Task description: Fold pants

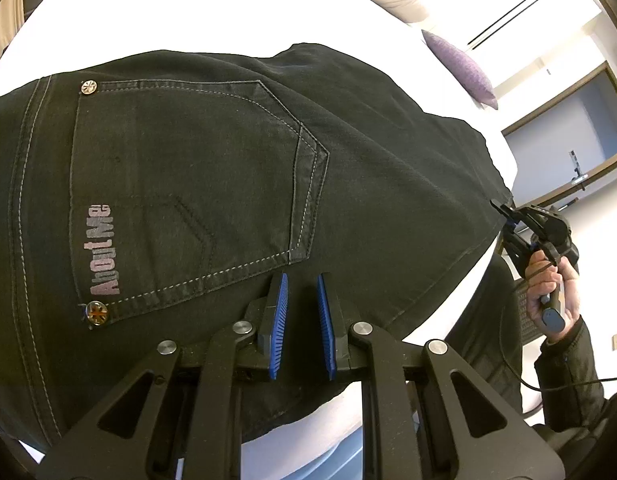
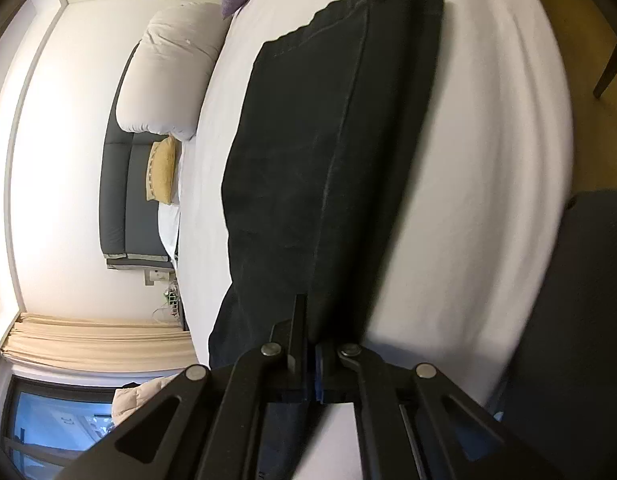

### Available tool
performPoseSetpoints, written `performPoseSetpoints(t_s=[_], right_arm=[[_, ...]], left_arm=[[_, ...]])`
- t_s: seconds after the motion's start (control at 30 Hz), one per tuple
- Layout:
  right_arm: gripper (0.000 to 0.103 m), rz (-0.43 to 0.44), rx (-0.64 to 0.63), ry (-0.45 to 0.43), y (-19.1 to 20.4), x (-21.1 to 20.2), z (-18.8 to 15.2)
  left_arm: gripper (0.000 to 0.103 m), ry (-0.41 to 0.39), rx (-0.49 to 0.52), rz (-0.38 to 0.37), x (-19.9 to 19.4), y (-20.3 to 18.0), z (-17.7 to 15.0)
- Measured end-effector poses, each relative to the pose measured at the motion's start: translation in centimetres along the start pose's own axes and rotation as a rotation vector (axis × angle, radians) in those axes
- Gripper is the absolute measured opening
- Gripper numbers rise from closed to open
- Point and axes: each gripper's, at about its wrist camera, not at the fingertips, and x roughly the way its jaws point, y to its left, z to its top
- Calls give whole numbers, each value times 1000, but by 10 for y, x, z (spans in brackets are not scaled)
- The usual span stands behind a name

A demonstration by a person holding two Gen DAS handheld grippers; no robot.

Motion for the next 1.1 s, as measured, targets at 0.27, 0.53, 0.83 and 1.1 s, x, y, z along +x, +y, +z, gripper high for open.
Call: performPoseSetpoints(t_s=[0.27,0.53,0.83,1.1], right_arm=[[10,30,-22,-8,-5,-9,9],[14,79,123,-190,-26,-39,63],[2,1,136,-206,-40,-43,66],[28,-199,-55,-199,-14,-57,65]], left_arm=[[15,-9,-7,-14,1,3,-1],[15,-9,-6,-7,1,3,-1],[15,-2,2,1,0,-1,0],[15,-11,-7,-15,-1,3,-1]])
